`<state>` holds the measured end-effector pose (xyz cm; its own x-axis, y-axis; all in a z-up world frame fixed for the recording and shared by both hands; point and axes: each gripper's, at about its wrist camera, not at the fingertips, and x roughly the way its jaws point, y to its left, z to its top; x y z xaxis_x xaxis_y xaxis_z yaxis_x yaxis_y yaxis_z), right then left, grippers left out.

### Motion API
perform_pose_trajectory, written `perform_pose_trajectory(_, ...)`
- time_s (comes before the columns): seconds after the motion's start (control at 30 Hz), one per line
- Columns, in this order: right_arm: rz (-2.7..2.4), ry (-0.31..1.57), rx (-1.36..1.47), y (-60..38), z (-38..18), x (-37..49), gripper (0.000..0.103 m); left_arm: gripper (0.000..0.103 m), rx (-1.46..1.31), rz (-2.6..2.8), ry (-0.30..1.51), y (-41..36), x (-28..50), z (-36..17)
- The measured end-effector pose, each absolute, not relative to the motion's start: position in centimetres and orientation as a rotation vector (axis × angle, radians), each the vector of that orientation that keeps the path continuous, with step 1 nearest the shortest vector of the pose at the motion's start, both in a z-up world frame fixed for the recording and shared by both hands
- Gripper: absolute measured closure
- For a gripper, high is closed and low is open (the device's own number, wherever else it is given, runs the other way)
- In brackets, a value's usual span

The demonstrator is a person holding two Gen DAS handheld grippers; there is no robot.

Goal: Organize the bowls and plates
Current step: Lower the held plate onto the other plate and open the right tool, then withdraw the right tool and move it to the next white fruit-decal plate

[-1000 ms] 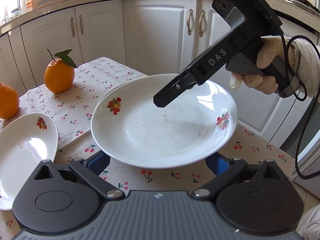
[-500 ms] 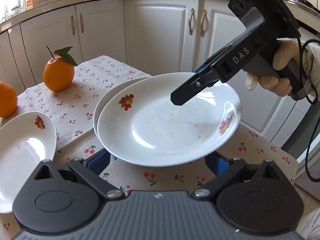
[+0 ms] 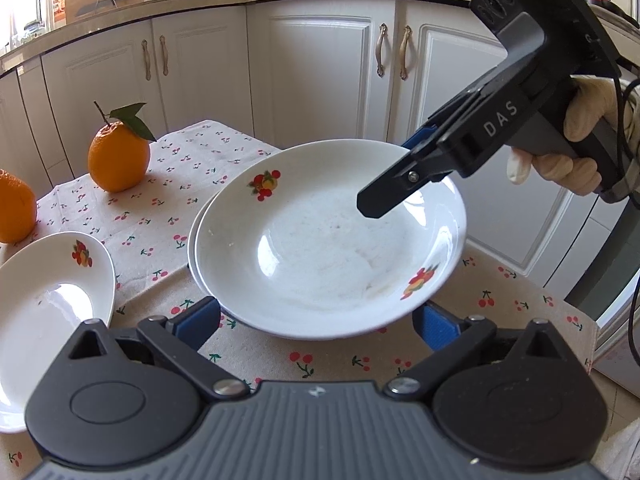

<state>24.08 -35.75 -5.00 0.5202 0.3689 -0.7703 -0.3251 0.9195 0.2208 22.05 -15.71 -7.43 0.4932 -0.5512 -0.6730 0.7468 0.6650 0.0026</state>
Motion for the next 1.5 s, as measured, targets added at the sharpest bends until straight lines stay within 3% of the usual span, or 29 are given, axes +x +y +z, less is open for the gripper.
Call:
perform_pose_trajectory(0.37, 0.333, 0.967, -0.029, -34.8, -5.5, 23.2, 0.010, 0.001, 0.326, -0.796, 0.674, -15.8, 21.2, -7.3)
perform_pose_trajectory(0.5, 0.340, 0.940, -0.066, -34.0, -4.8, 22.3, 0.000, 0.001, 0.325, -0.792, 0.662, -15.4, 20.5, -7.0)
perform_pose_trajectory(1.0, 0.341, 0.807, -0.110, -28.7, -2.8, 17.4, 0.000, 0.001, 0.239, -0.515, 0.621, -9.9, 18.3, -5.4)
perform_pose_trajectory(1.5, 0.438, 0.783, -0.171, -24.6, -2.2, 17.7, 0.000, 0.001, 0.103, -0.122, 0.712, -4.4, 21.6, -9.4)
